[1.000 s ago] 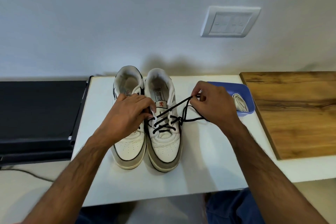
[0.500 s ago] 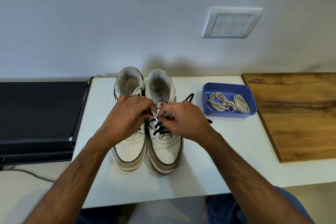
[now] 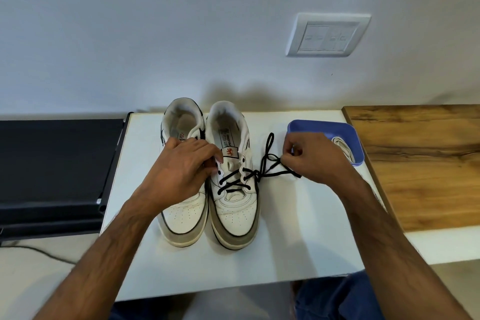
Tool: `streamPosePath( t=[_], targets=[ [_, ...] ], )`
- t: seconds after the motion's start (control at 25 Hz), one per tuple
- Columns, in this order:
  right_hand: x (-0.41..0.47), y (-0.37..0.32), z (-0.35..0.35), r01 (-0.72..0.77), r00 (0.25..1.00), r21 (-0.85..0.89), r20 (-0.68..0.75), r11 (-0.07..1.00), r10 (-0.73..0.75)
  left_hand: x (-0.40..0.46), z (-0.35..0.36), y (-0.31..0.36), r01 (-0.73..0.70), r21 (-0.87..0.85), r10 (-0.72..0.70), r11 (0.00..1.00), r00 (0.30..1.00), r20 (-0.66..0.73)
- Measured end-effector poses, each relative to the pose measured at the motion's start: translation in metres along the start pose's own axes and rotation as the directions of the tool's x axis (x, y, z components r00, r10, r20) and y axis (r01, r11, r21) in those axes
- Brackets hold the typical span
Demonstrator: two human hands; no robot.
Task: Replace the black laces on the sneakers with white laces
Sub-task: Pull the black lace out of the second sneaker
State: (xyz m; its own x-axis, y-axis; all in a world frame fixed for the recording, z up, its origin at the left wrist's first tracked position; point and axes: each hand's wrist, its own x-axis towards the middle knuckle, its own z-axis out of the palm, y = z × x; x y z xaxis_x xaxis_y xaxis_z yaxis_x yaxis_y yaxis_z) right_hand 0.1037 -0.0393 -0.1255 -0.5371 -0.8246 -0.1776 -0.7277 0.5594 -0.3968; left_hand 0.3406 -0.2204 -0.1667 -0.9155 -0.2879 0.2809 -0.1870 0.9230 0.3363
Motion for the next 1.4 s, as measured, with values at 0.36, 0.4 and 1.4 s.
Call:
streamPosePath(
  t=[0.36,0.4,1.4],
  targets=[
    [0.002,-0.045,0.025,0.017,0.979,0.215,-0.2,0.977,0.027,0.014,0.014,0.045,0.177,0.271,-0.148,0.946,0.981,-0.124],
    [0.003,-0.05,0.032,-0.027,0.988,0.178,-0.146,0.984,0.053,0.015,0.017,0.046,0.186,0.28,-0.161,0.942,0.981,-0.11],
    [0.008,-0.047,0.036,-0.079,0.996,0.445,0.003,0.892,0.087,0.021,0.025,0.045,0.122,0.132,-0.109,0.984,0.989,-0.101]
  ],
)
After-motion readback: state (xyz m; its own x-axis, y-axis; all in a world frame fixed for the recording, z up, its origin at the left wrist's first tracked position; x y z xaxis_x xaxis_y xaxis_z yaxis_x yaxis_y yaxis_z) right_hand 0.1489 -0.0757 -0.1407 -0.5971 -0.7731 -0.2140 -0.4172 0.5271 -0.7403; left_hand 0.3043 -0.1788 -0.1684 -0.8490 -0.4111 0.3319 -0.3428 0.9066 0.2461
